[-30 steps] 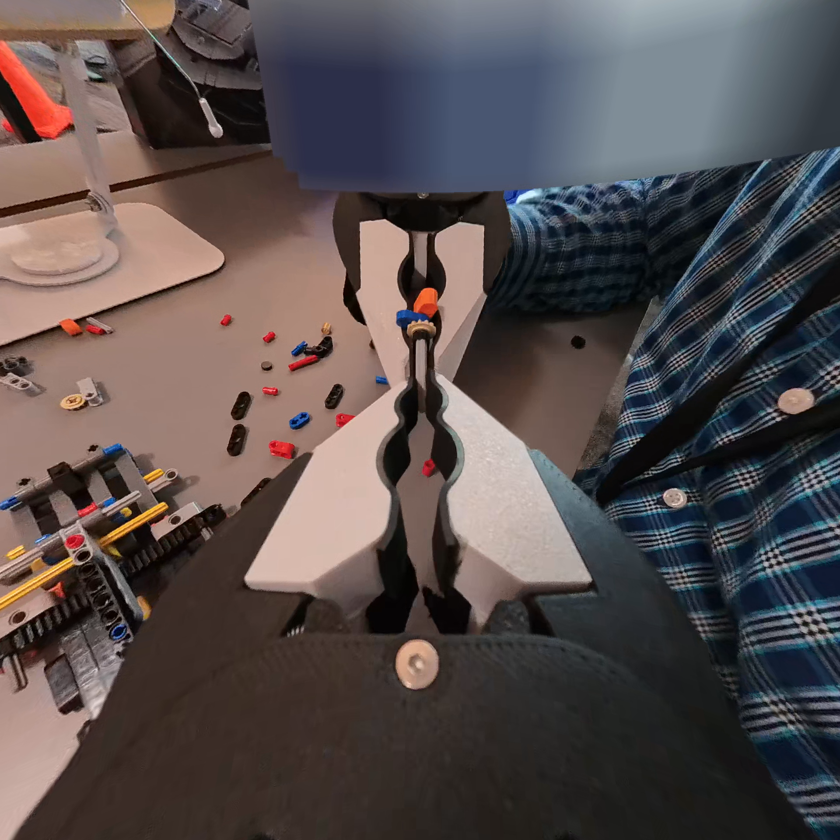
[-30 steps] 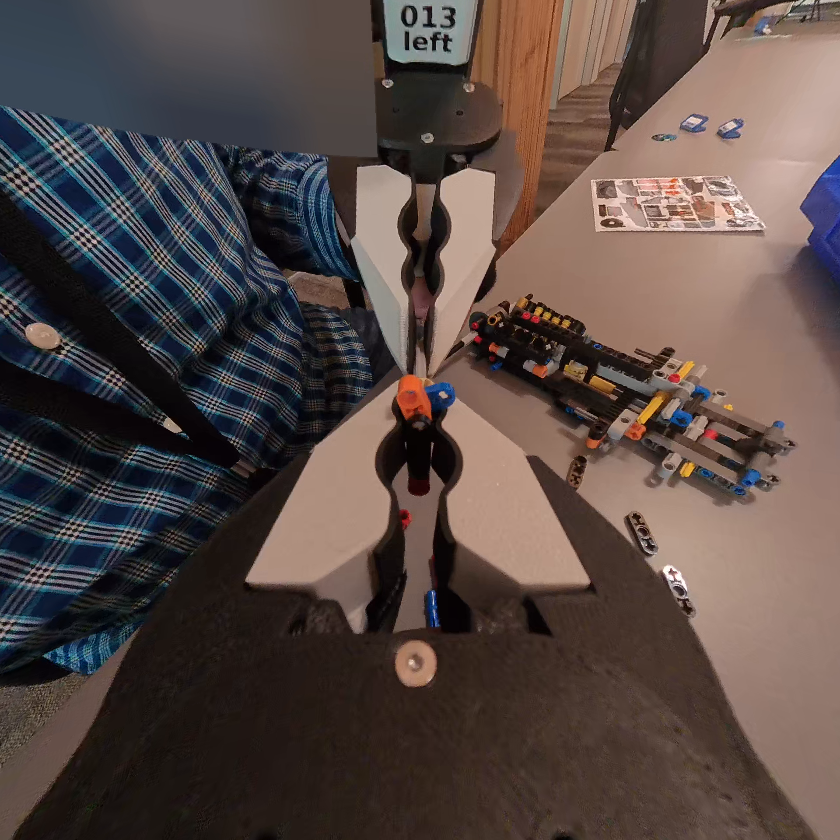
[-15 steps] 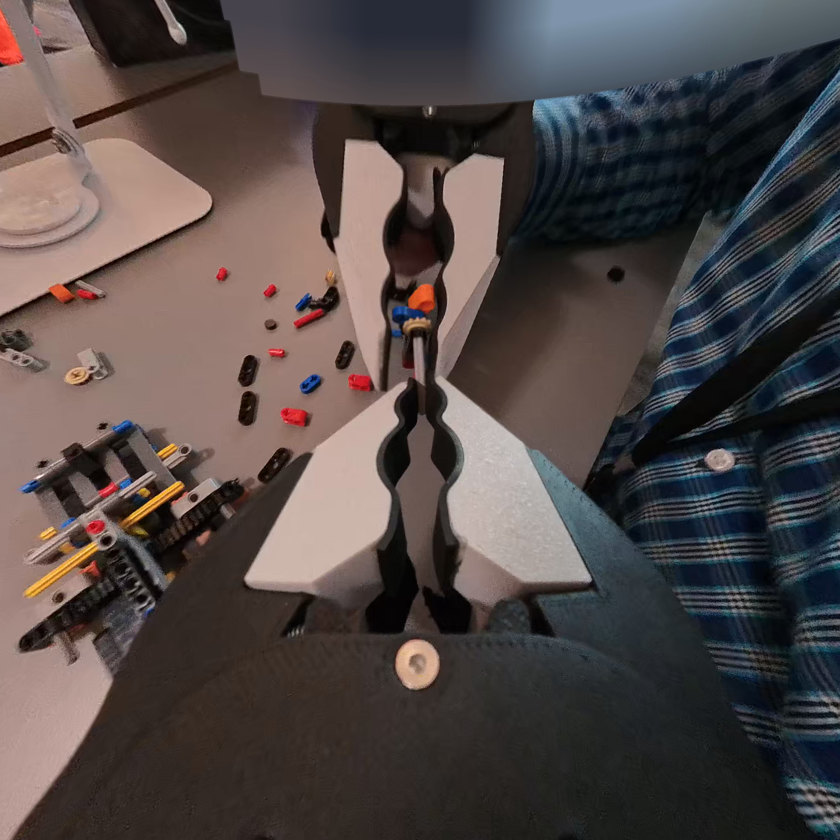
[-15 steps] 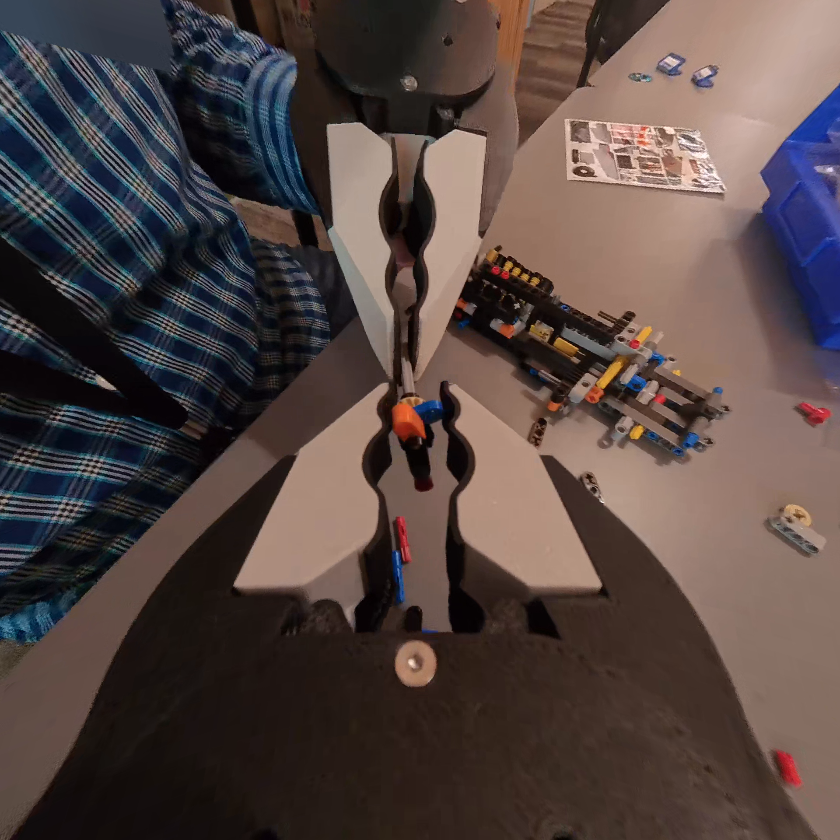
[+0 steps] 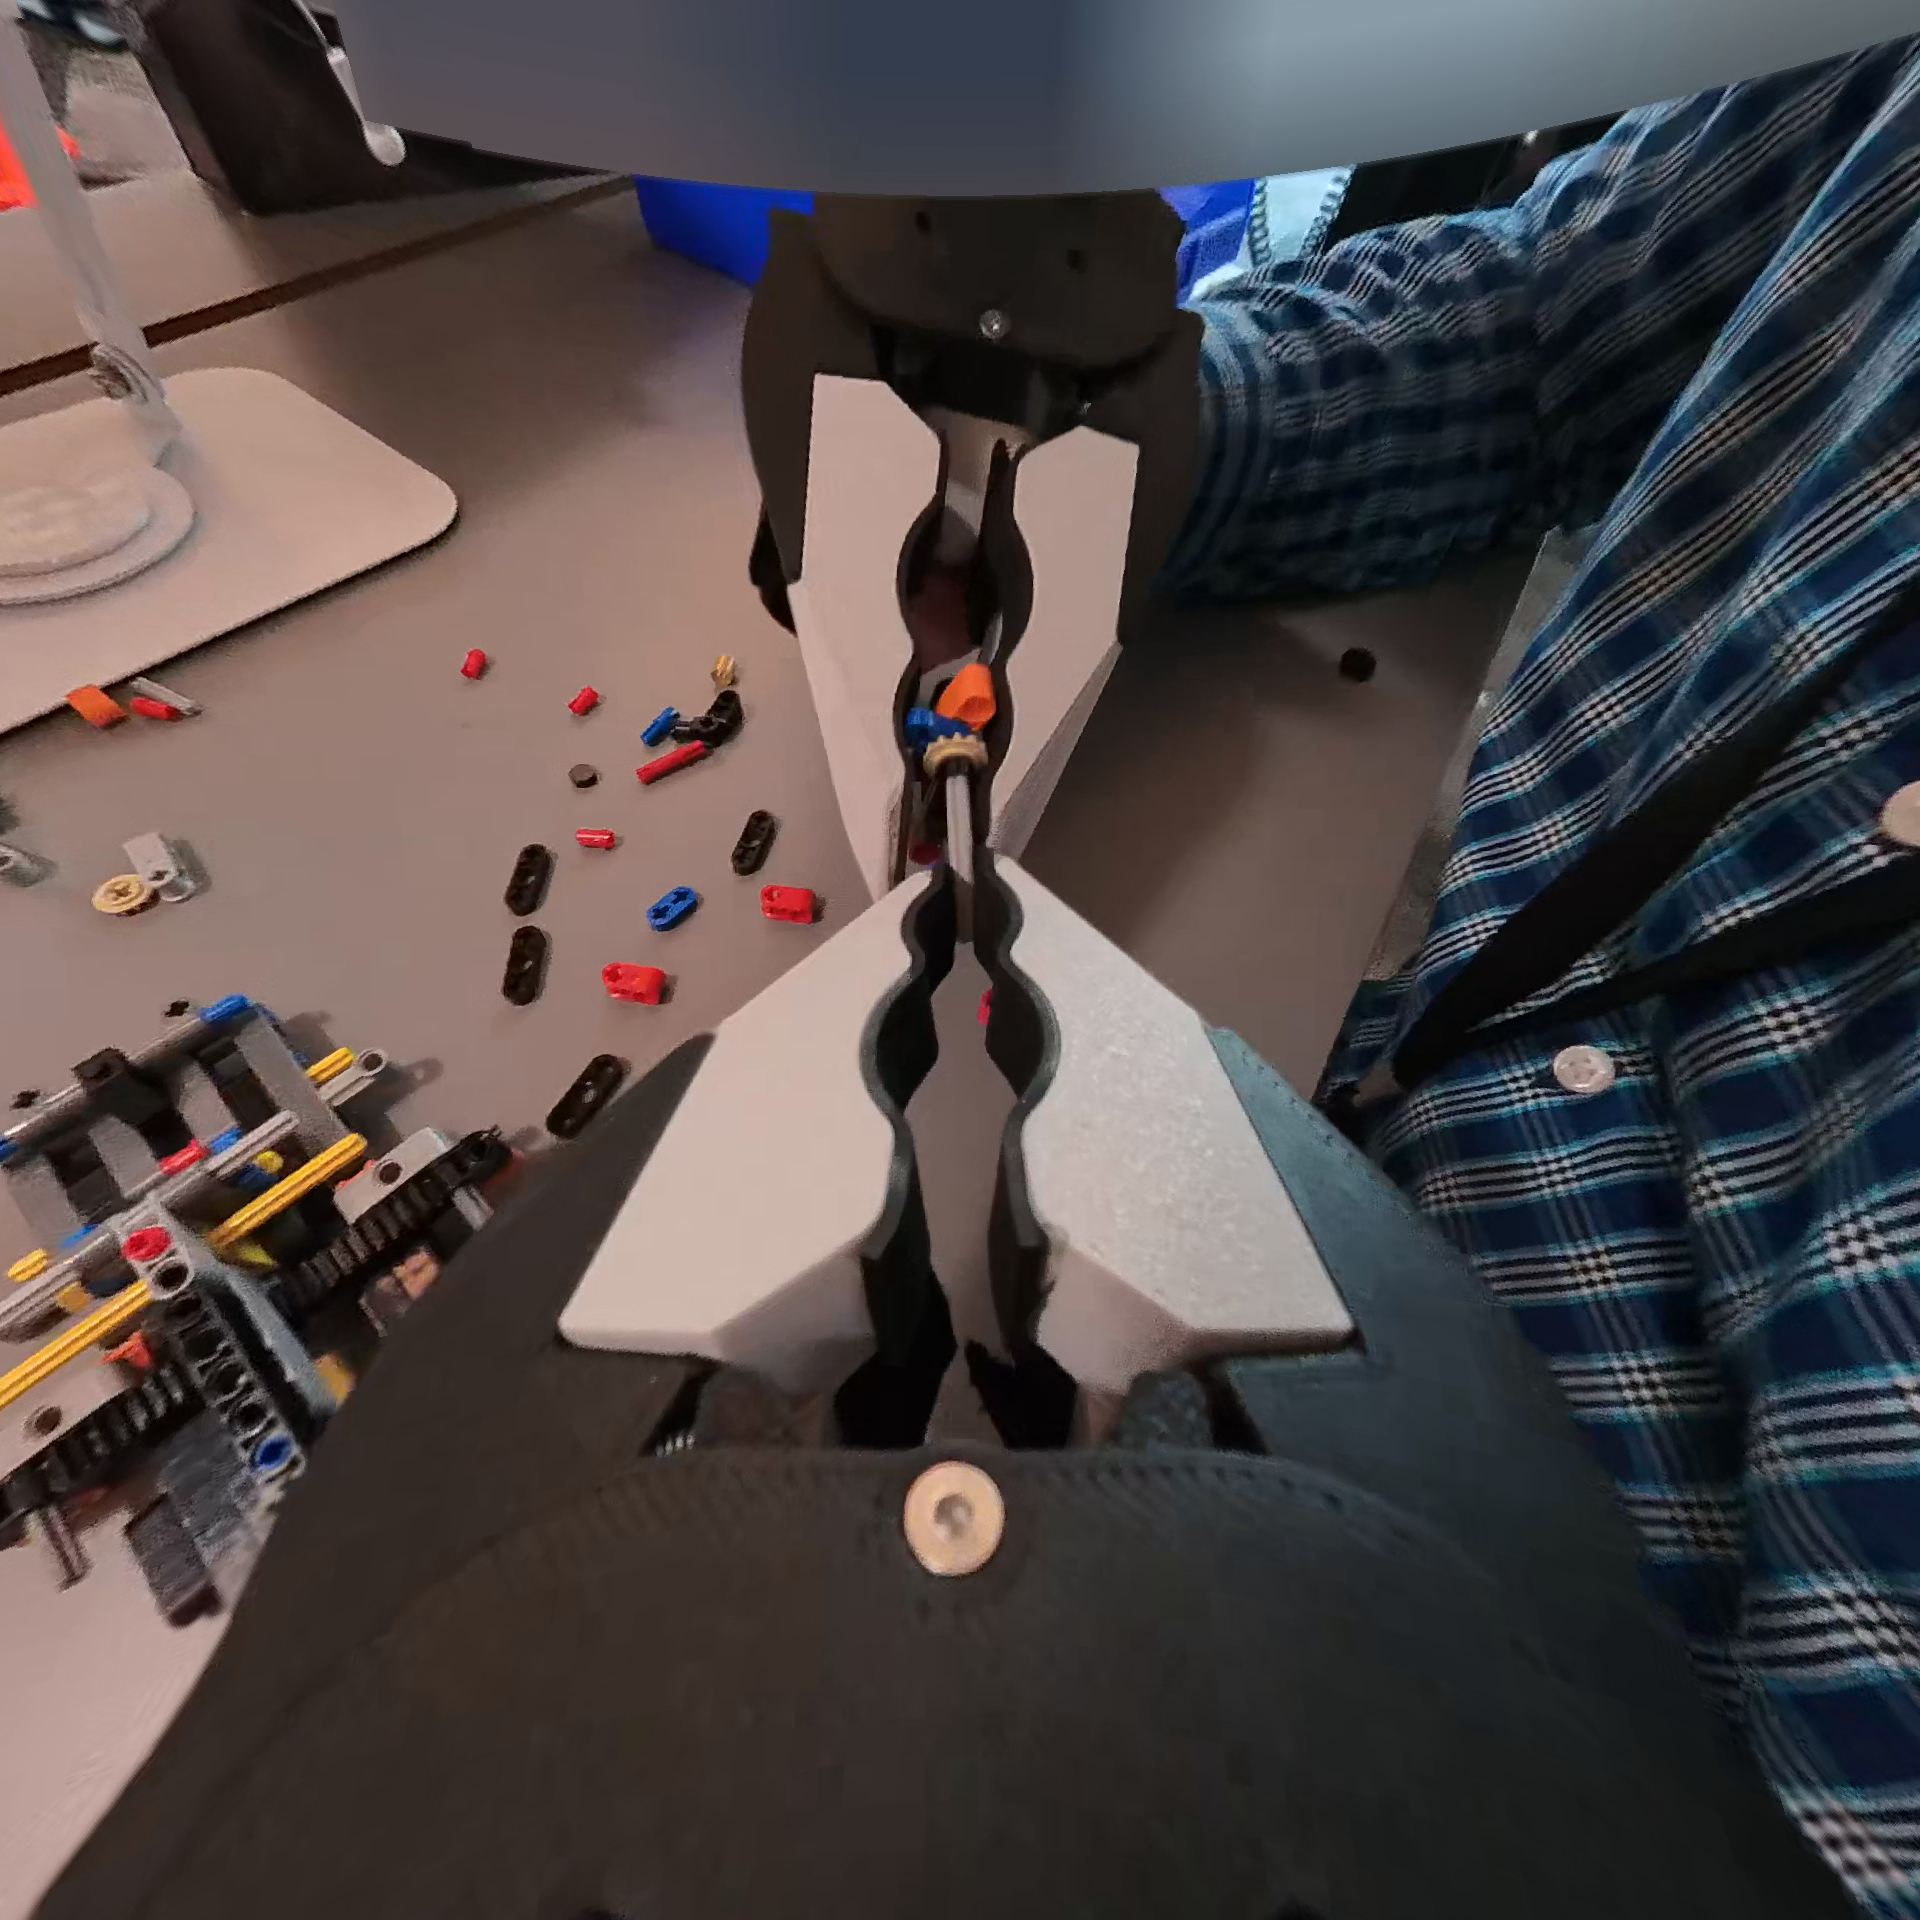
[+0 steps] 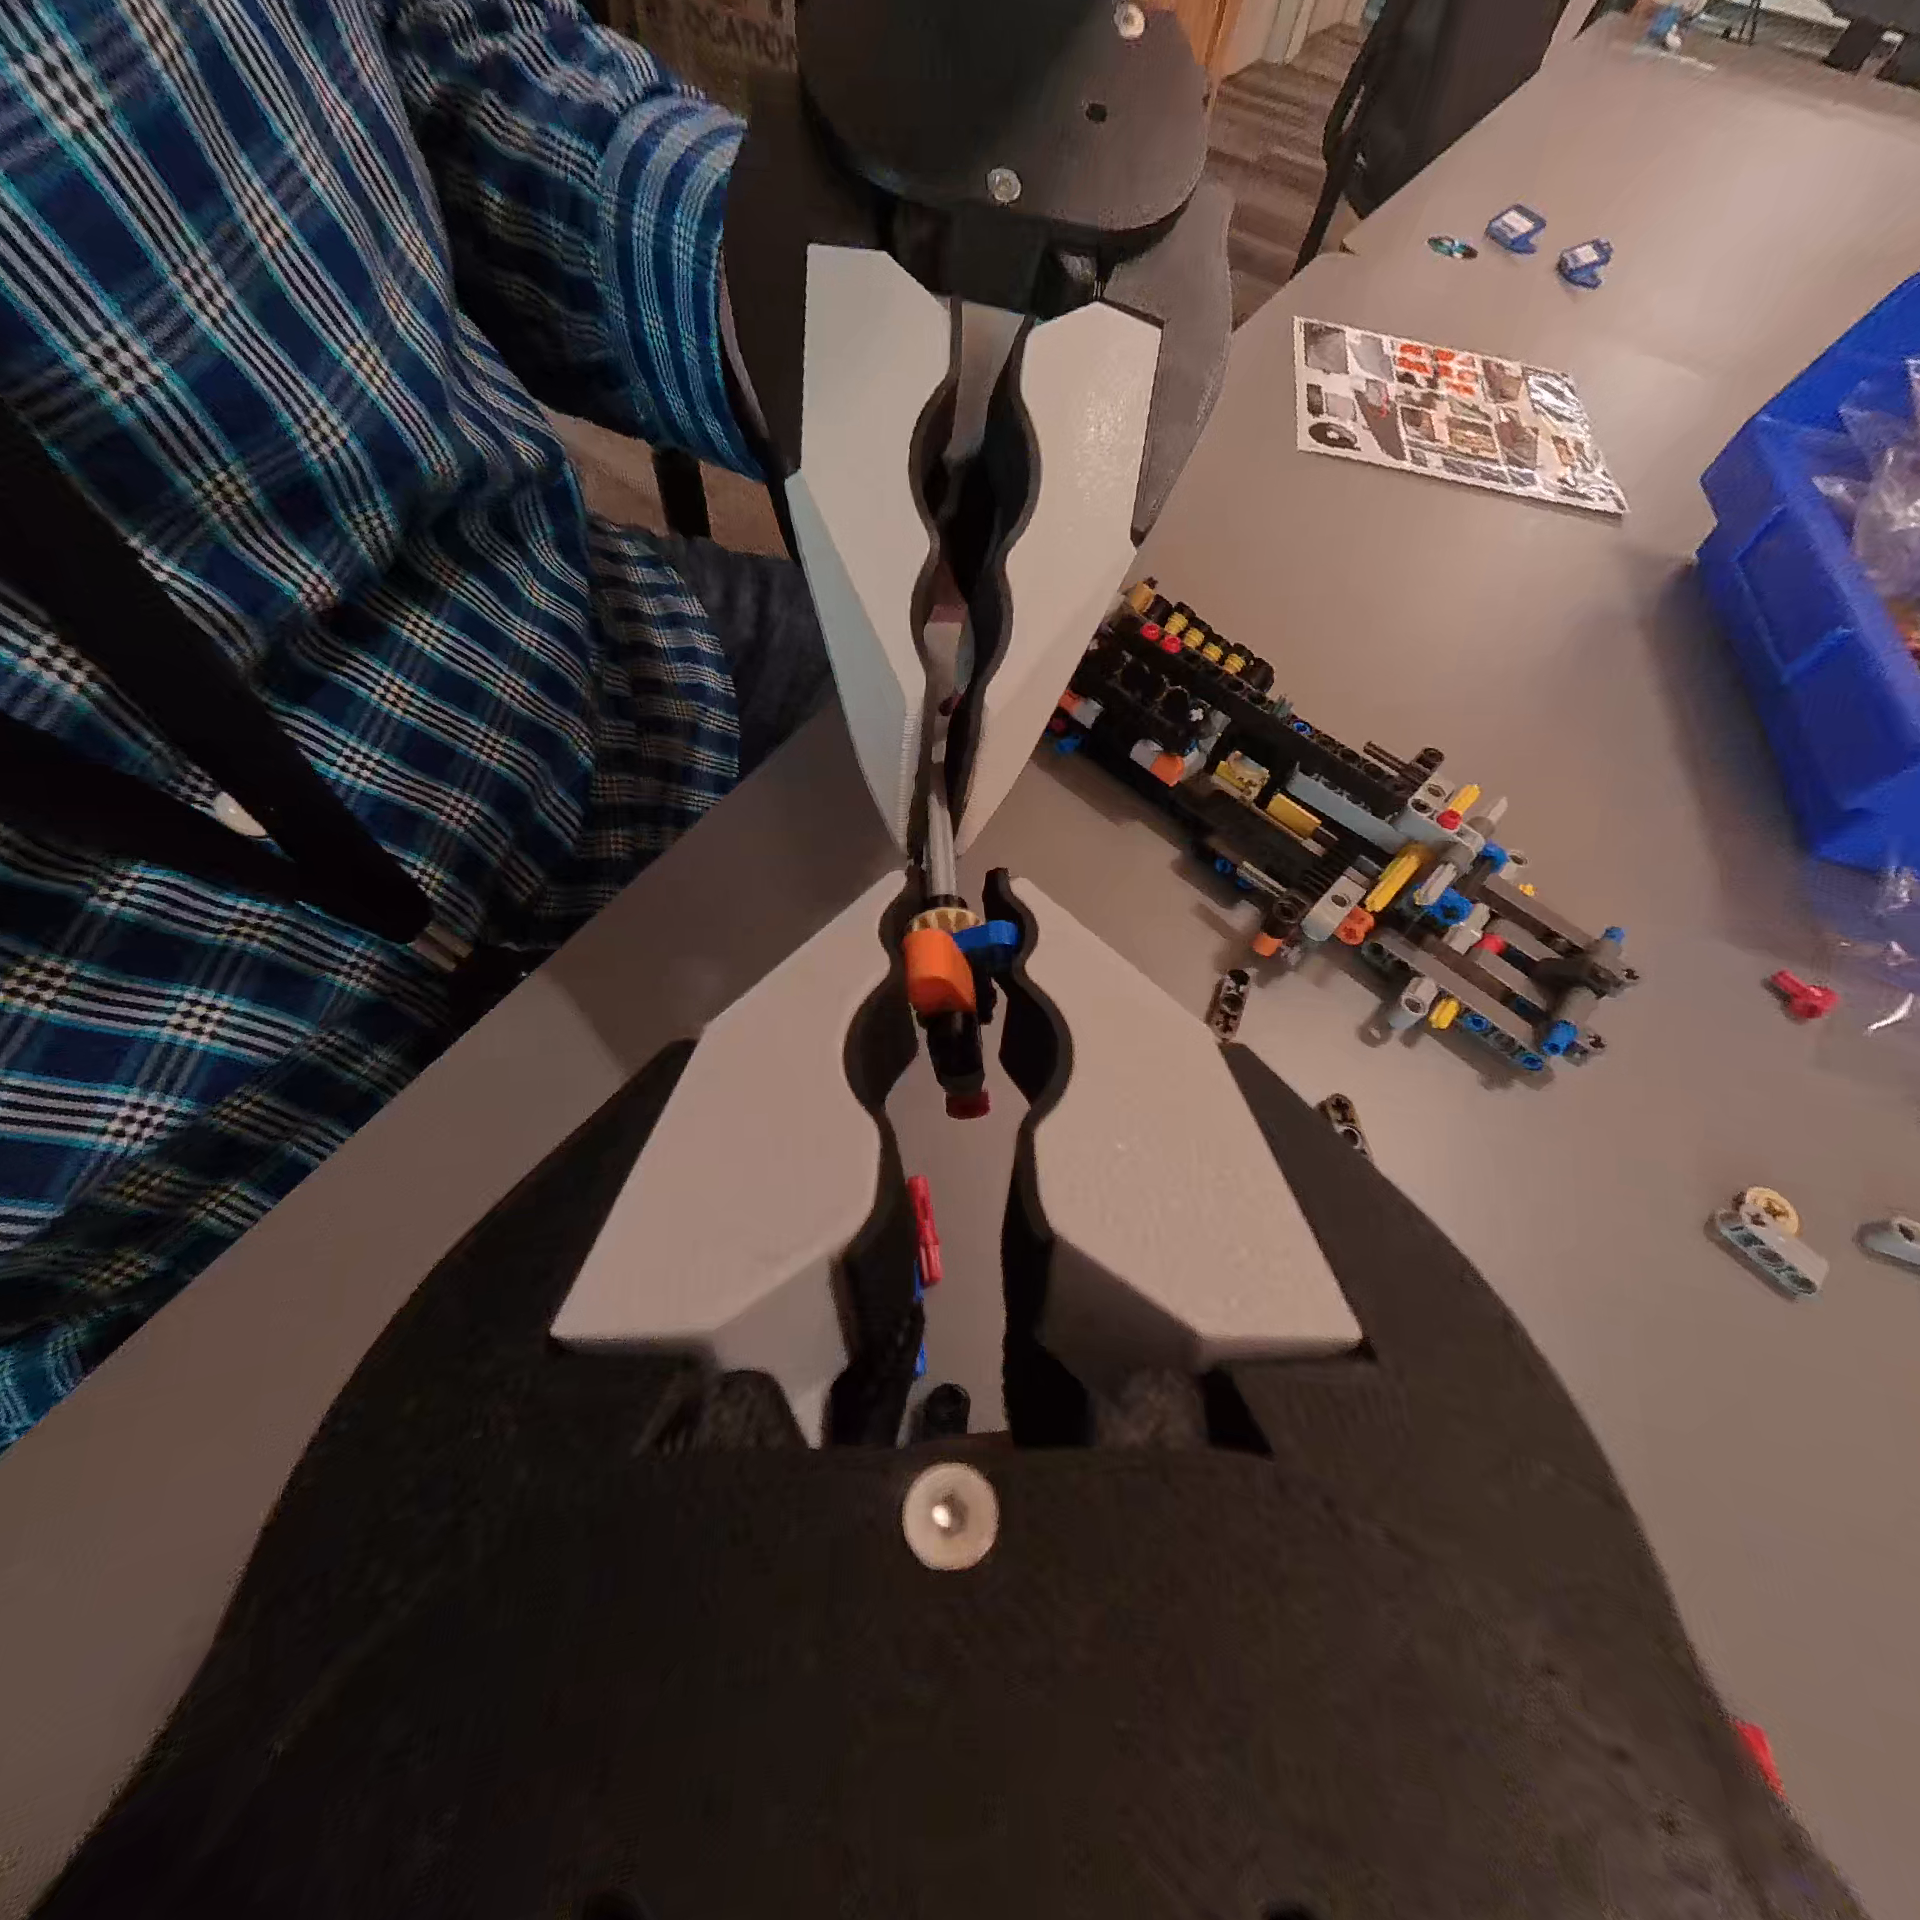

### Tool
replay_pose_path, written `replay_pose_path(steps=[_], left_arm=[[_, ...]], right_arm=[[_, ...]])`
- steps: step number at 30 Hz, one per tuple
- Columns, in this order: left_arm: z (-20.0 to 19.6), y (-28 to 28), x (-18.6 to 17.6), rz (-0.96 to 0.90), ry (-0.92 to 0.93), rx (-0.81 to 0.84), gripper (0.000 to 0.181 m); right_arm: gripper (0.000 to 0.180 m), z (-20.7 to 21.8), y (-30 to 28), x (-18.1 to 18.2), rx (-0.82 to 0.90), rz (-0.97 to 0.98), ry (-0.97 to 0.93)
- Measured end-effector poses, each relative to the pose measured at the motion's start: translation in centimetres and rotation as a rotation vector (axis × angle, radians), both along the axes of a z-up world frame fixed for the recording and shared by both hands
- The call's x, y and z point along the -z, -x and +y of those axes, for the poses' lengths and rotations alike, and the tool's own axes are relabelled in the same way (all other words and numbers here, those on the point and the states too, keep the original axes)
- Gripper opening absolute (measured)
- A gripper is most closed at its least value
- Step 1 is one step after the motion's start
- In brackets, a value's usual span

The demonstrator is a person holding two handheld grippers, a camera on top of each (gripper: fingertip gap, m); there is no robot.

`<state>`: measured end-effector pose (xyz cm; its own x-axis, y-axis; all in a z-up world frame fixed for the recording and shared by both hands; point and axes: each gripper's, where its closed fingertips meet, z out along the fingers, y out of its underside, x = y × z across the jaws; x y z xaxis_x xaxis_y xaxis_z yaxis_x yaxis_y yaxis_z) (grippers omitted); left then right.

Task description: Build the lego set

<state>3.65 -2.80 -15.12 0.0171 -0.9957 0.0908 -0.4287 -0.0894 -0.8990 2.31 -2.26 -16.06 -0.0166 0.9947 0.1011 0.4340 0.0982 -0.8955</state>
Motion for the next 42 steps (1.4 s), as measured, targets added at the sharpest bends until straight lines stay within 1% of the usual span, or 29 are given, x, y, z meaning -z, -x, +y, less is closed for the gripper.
replay_pose_path(steps=[7, 16, 25, 26, 27, 28, 29, 31, 32, 33, 35, 37, 39, 40, 41, 42], left_arm=[[-0.6, -0.7, -0.3, -0.077, 0.088, 0.015, 0.002], [-1.3, -0.8, 0.8, -0.086, 0.145, -0.001, 0.002], [-1.6, -0.2, 1.1, -0.131, 0.215, -0.023, 0.002], [-1.5, 0.0, 1.1, -0.127, 0.205, -0.023, 0.0], [-1.0, 0.6, 1.2, -0.129, 0.199, -0.045, 0.0], [0.3, 1.6, 0.9, -0.162, 0.247, -0.102, 0.0], [1.2, 2.2, 0.4, -0.188, 0.264, -0.149, 0.0], [-0.1, 0.9, 0.7, -0.117, 0.195, -0.101, 0.0], [-0.1, 0.3, 0.3, -0.142, 0.178, -0.106, 0.0], [0.2, 0.3, 0.1, -0.158, 0.175, -0.119, 0.0], [0.9, 0.4, 0.5, -0.131, 0.149, -0.141, 0.001], [0.1, -0.4, 0.0, -0.127, 0.157, -0.102, 0.021], [-0.5, -1.1, -0.1, -0.094, 0.082, -0.081, 0.025], [-0.9, -1.5, -0.2, -0.083, 0.073, -0.064, 0.028], [-1.1, -1.8, 0.1, -0.058, 0.056, -0.055, 0.027], [-0.9, -1.9, 0.5, -0.028, 0.017, -0.069, 0.021]], right_arm=[[0.008, -0.7, -0.7, -0.2, -0.015, 0.054, 0.049], [0.008, -1.6, -0.9, 1.1, -0.053, 0.067, 0.114], [0.008, -1.8, -1.1, 1.4, -0.069, 0.051, 0.11], [0.008, -1.6, -1.3, 1.5, -0.065, 0.047, 0.105], [0.008, -0.9, -1.9, 1.4, -0.038, 0.056, 0.099], [0.008, 0.0, -2.6, 0.5, -0.008, 0.107, 0.121], [0.008, -0.3, -2.4, 0.4, -0.029, 0.098, 0.105], [0.009, -1.9, -0.8, 2.1, -0.079, 0.017, 0.045], [0.009, -1.7, -1.0, 2.0, -0.07, 0.013, 0.034], [0.009, -1.0, -1.6, 1.1, -0.04, 0.058, 0.053], [0.009, -0.2, -2.3, 0.7, -0.009, 0.054, 0.033], [0.009, -1.1, -1.6, 1.7, -0.038, 0.018, 0.034], [0.009, -1.0, -1.5, 1.9, -0.033, -0.003, 0.015], [0.009, -0.9, -1.6, 1.6, -0.027, 0.004, 0.017], [0.009, -0.9, -1.6, 1.5, -0.027, 0.012, 0.021], [0.009, -1.0, -1.5, 1.6, -0.029, 0.001, 0.016]])
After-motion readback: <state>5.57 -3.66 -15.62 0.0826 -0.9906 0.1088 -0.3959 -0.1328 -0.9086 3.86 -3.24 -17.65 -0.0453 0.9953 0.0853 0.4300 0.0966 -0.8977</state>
